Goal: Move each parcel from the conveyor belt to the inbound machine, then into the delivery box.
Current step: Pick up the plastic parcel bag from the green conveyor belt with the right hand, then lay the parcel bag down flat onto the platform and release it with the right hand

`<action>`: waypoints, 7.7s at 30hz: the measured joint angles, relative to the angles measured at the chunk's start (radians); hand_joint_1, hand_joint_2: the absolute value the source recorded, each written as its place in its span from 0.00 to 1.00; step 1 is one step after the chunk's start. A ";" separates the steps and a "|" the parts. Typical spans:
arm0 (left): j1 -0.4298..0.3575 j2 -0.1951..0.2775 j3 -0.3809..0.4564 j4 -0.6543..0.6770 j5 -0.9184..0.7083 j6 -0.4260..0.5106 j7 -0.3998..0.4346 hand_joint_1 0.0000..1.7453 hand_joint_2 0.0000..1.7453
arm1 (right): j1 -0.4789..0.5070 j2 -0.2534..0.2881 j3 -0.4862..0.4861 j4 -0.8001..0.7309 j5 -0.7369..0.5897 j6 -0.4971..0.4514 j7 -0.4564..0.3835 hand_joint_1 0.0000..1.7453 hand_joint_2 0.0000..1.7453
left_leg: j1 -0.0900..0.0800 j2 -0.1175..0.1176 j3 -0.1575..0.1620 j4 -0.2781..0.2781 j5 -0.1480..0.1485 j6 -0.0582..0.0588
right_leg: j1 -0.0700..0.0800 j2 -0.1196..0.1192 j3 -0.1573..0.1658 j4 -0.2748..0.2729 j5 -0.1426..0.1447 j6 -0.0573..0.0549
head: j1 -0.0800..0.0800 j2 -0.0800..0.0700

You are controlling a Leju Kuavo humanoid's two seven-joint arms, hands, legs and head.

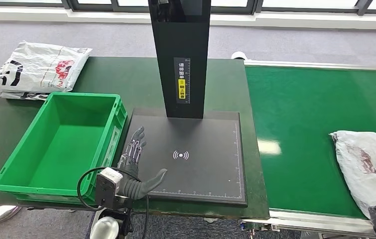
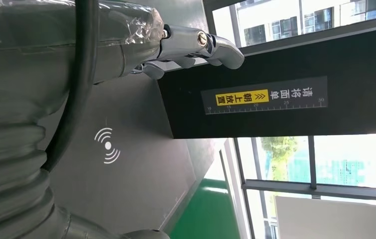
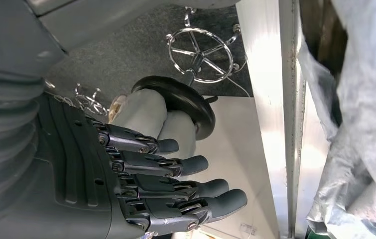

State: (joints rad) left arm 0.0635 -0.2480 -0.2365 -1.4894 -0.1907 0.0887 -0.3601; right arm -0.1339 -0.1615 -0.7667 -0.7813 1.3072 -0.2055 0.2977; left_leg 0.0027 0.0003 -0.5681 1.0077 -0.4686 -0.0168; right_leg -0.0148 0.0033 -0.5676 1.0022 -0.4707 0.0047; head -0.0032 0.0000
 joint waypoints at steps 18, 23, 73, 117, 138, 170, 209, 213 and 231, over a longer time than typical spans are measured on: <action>0.002 0.002 0.000 -0.001 0.006 0.013 0.000 0.00 1.00 | -0.062 -0.043 0.024 0.072 0.117 -0.007 0.040 0.00 1.00 | 0.000 0.000 0.000 0.002 0.001 0.004 | 0.000 0.000 0.002 -0.001 0.002 0.003 | 0.000 0.000; 0.005 0.005 0.000 -0.013 0.007 0.026 0.008 0.00 1.00 | -0.082 -0.043 0.051 0.065 0.138 0.025 0.023 0.00 1.00 | 0.000 0.000 -0.005 0.002 0.001 0.004 | -0.001 0.000 0.002 -0.001 0.003 0.004 | 0.000 0.000; 0.014 0.005 0.008 -0.055 -0.006 -0.004 0.050 0.00 1.00 | -0.002 -0.032 0.292 -0.535 -0.163 0.285 -0.103 0.00 1.00 | -0.003 -0.005 -0.006 0.003 0.004 0.007 | -0.003 -0.004 -0.003 -0.001 0.004 0.008 | 0.000 0.000; -0.014 0.042 -0.002 0.038 0.042 0.058 0.002 0.00 1.00 | -0.401 0.035 0.445 0.307 -0.579 0.501 -0.460 1.00 1.00 | -0.002 0.002 -0.003 0.003 0.006 0.007 | -0.002 0.003 -0.001 0.000 0.007 0.007 | 0.000 0.000; 0.000 0.046 -0.002 0.025 0.074 0.040 0.002 0.00 1.00 | -0.386 0.069 0.554 0.307 -0.725 0.465 -0.459 1.00 1.00 | -0.002 0.000 -0.005 0.003 0.006 0.007 | -0.003 0.001 -0.003 0.000 0.007 0.007 | 0.000 0.000; 0.027 0.036 -0.002 -0.012 0.036 0.071 0.011 0.00 1.00 | -0.171 0.090 0.555 -0.373 -1.181 0.403 -0.473 1.00 1.00 | -0.003 -0.003 -0.008 0.003 0.006 0.007 | -0.003 -0.002 -0.005 0.000 0.006 0.008 | 0.000 0.000; -0.029 -0.010 0.000 0.040 0.015 0.012 0.014 0.00 1.00 | -0.231 0.231 0.647 -0.423 -1.121 0.341 -0.437 1.00 1.00 | -0.002 -0.002 -0.011 0.002 0.009 0.007 | -0.003 -0.001 -0.008 0.001 0.008 0.008 | 0.000 0.000; -0.025 -0.005 0.000 0.038 0.030 0.023 0.013 0.00 1.00 | -0.340 0.262 0.733 -0.233 -1.135 0.364 -0.437 1.00 1.00 | -0.002 -0.005 -0.012 0.002 0.011 0.006 | -0.002 -0.003 -0.008 0.002 0.008 0.008 | 0.000 0.000; -0.025 0.015 0.000 0.051 0.063 0.125 -0.005 0.00 1.00 | -0.453 0.430 1.134 -0.146 -1.333 0.553 -0.403 1.00 1.00 | -0.001 -0.004 -0.014 0.002 0.011 0.006 | -0.002 -0.002 -0.011 0.002 0.008 0.007 | 0.000 0.000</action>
State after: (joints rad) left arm 0.0388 -0.2326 -0.2365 -1.4384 -0.1277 0.2138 -0.3655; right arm -0.5865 0.2686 0.3670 -0.9277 -0.0260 0.3479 -0.1054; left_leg 0.0014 -0.0042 -0.5821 1.0101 -0.4572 -0.0110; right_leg -0.0169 0.0010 -0.5787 1.0042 -0.4628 0.0120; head -0.0034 0.0000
